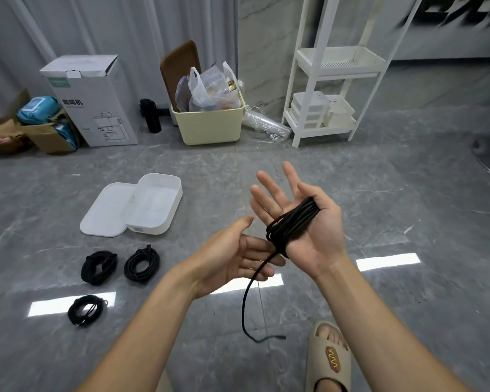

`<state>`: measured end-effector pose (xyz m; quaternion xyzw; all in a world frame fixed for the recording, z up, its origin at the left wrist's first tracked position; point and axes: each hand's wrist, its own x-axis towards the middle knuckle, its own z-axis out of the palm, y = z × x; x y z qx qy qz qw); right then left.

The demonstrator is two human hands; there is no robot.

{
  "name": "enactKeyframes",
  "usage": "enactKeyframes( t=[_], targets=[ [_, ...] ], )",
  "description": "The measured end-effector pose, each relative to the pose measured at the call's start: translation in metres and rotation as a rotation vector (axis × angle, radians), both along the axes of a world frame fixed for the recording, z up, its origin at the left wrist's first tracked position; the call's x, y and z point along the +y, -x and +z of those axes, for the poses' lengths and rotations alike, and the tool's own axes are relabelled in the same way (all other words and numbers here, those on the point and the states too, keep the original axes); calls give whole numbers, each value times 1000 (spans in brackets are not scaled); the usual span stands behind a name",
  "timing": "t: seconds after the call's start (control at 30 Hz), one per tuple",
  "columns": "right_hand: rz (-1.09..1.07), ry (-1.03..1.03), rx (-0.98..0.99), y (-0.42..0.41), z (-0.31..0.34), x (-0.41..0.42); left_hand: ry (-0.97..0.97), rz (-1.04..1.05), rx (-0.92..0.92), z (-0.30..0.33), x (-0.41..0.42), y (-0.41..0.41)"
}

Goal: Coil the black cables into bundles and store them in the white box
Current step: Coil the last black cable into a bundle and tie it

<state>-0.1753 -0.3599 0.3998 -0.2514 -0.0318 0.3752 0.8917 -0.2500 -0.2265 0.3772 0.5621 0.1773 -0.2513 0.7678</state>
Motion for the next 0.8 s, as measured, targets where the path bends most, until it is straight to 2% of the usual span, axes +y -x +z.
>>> enactKeyframes(
  t=[0.27,0.47,0.7,0.8],
  targets=[
    [-76,262,-128,-8,-7,-5,4,15,27,1,2,0],
    [-143,355,-160,-11,-15,-11,-16,61,78,4,6,-1],
    [-140,416,-159,-8,-18,-7,-165,100,50,7,8,-1],
    [-143,491,-201,-8,-19,-7,-354,102,-17,9,6,0]
  ],
)
